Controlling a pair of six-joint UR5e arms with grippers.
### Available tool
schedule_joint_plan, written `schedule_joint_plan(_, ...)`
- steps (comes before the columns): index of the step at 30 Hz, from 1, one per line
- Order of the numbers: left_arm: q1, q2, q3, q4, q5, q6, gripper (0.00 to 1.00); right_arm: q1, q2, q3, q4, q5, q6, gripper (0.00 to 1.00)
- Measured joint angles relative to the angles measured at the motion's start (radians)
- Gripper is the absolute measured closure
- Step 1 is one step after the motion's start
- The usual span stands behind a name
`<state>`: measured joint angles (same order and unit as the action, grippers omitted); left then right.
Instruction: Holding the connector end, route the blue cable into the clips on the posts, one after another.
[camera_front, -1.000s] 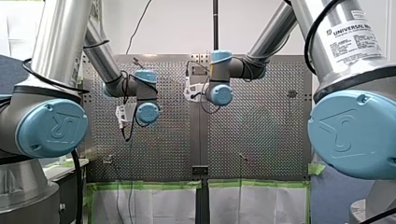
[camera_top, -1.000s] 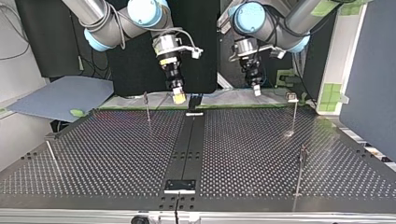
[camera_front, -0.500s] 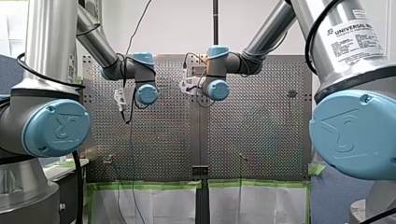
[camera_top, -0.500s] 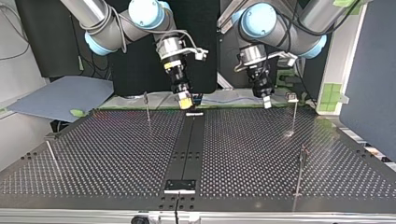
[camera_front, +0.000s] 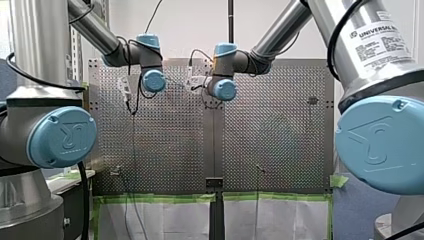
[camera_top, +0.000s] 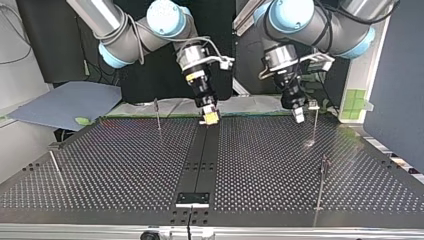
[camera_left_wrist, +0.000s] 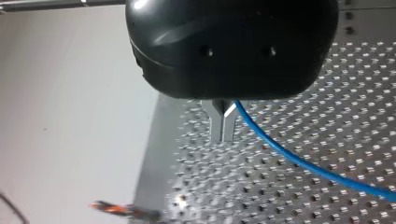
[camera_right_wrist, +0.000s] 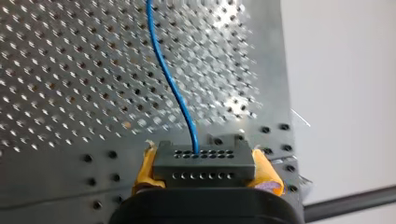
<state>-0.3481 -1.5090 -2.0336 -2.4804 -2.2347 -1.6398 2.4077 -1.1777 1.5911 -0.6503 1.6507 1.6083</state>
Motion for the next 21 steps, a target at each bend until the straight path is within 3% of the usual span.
schedule_joint_plan(13,0.038,0.13,0.024,-0.13,0.006,0.007,1.0,0.029,0.037,-0.116,0.064,0.0,0.007,1.0)
schedule_joint_plan(21,0.064,0.202,0.069,-0.202,0.055,0.014,1.0,0.054,0.04,-0.176,0.1,0.001,0.011,1.0)
